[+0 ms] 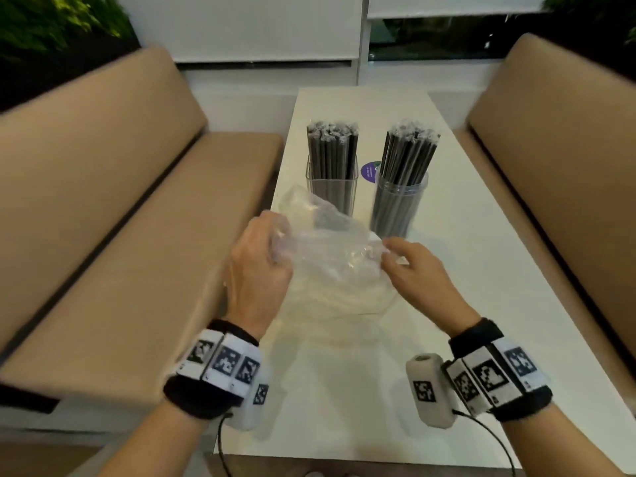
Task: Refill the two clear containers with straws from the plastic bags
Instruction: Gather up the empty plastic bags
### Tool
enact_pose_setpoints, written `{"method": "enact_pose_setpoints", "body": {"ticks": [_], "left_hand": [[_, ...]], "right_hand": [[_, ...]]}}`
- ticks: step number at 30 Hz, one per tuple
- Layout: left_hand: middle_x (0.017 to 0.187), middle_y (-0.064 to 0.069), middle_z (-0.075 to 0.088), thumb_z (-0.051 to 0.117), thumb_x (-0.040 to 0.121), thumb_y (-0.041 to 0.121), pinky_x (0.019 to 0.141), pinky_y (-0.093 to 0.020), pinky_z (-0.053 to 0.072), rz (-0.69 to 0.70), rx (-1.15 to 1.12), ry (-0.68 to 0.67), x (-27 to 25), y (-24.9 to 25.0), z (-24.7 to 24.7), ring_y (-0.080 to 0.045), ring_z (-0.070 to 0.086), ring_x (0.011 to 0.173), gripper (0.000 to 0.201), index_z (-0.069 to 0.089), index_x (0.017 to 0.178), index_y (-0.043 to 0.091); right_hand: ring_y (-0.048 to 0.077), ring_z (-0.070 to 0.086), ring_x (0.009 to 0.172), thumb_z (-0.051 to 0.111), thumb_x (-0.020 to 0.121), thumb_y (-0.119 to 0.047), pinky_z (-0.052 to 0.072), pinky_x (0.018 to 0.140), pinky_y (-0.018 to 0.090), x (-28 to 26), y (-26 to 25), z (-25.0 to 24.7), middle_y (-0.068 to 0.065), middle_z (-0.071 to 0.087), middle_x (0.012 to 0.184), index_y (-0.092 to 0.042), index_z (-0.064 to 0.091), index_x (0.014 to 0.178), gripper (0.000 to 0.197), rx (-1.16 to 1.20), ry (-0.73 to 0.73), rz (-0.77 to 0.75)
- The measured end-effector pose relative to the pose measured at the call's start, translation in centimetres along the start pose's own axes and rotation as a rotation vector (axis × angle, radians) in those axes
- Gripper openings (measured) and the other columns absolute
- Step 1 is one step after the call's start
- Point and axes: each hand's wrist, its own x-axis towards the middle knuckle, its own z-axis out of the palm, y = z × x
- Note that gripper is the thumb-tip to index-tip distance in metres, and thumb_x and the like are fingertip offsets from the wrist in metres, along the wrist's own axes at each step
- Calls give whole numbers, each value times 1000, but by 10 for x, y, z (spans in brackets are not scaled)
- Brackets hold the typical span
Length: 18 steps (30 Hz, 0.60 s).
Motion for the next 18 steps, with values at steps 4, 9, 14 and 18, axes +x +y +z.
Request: {"method": "enact_pose_setpoints", "body": {"ticks": [4, 9, 14, 18], "left_hand": [[101, 1, 58, 58, 86, 38, 58, -22, 46, 238, 68, -307, -49, 32, 13, -8, 52, 80, 29, 51, 111, 24], [114, 22, 57, 68, 86, 45, 87, -34, 57, -115, -368, -563, -57, 36, -1, 0, 60, 102, 34, 61, 117, 34], [164, 0, -10, 65, 49, 84, 114, -57, -12, 69, 364, -667, -31, 26, -14, -22, -8, 153, 144, -37, 143, 44], [121, 7, 66, 77, 73, 42, 118, -58, 13, -73, 373, -591, -21, 6, -15, -19, 59, 120, 97, 20, 150, 30]], "right_hand": [[22, 70, 84, 40, 104, -21, 58, 57, 33, 1, -1, 8, 7, 71, 104, -14, 62, 118, 28, 736, -84, 284], [26, 67, 88, 42, 99, -9, 55, 64, 30, 6, 0, 2, 13, 69, 100, 4, 59, 117, 27, 897, -171, 236], [7, 67, 62, 42, 97, 1, 52, 55, 17, -7, -21, 2, -5, 70, 69, -8, 63, 83, 27, 885, -326, 123], [20, 70, 86, 44, 101, -9, 58, 70, 27, -1, -38, 6, 9, 71, 98, -4, 62, 112, 22, 759, -377, 141]]}}
